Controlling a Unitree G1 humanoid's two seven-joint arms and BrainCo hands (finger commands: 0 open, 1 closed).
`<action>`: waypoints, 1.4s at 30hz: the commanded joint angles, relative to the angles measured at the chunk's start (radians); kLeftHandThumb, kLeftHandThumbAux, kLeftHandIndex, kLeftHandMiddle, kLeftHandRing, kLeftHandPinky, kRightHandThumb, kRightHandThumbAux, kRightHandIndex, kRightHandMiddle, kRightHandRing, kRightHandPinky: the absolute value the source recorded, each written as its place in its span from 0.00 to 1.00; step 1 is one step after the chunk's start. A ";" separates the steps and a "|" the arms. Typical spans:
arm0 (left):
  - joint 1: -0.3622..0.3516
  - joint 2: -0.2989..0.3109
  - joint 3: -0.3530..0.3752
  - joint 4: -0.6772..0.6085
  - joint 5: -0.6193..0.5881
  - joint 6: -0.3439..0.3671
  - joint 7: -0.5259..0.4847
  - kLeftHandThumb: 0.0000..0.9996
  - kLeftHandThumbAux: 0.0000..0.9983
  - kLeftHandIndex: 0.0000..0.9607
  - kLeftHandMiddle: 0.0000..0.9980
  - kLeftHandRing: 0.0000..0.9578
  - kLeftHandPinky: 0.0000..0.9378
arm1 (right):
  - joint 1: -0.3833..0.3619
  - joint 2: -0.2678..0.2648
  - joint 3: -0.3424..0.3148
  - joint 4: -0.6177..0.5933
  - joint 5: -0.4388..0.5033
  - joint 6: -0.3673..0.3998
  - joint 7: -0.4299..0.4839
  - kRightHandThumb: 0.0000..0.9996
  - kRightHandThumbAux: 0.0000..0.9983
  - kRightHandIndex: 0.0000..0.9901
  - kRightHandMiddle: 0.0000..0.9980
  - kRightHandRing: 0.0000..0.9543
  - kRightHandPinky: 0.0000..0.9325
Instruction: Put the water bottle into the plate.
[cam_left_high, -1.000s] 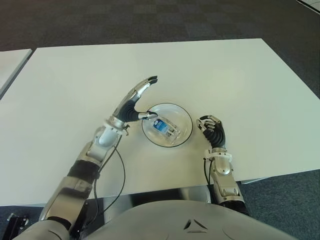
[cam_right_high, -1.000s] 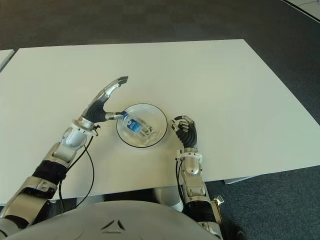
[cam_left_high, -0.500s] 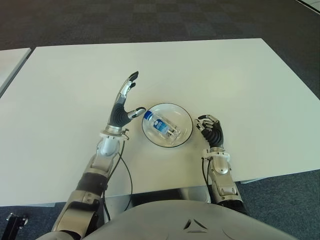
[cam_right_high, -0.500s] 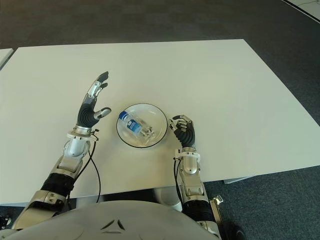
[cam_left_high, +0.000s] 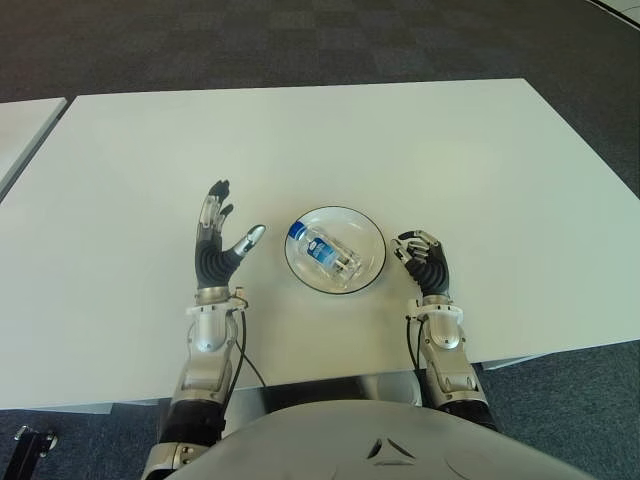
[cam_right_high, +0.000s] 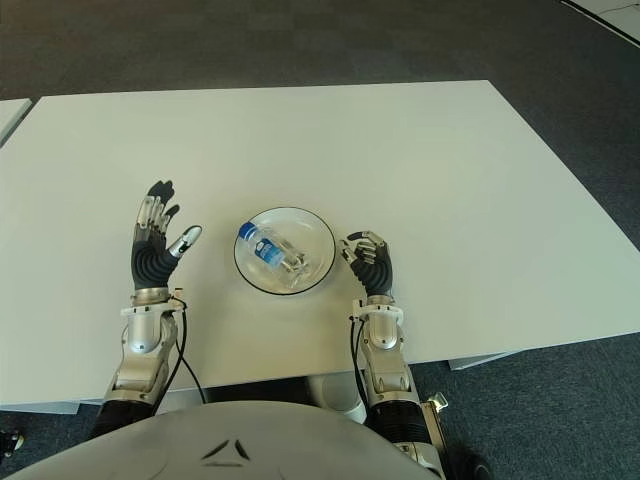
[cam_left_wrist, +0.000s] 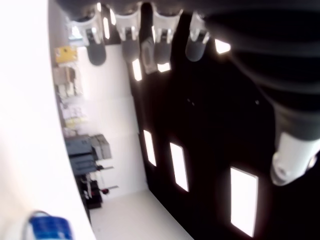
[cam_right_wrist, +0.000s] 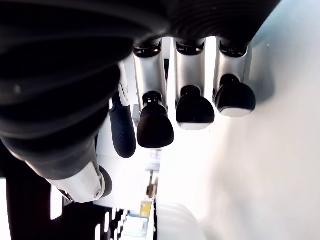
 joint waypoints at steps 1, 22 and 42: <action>0.007 -0.037 0.028 0.013 0.028 0.039 0.047 0.00 0.68 0.16 0.16 0.14 0.19 | 0.004 -0.003 0.002 0.012 -0.001 -0.004 0.002 0.71 0.73 0.44 0.84 0.89 0.92; 0.048 -0.140 0.059 0.037 0.075 0.082 0.170 0.00 0.91 0.43 0.42 0.43 0.50 | 0.004 -0.010 0.005 0.001 0.000 0.010 0.017 0.71 0.73 0.44 0.83 0.89 0.91; 0.033 -0.105 0.058 0.159 0.106 0.043 0.183 0.34 0.82 0.55 0.69 0.70 0.70 | 0.003 -0.010 0.008 -0.005 -0.006 0.019 0.010 0.71 0.73 0.44 0.83 0.89 0.92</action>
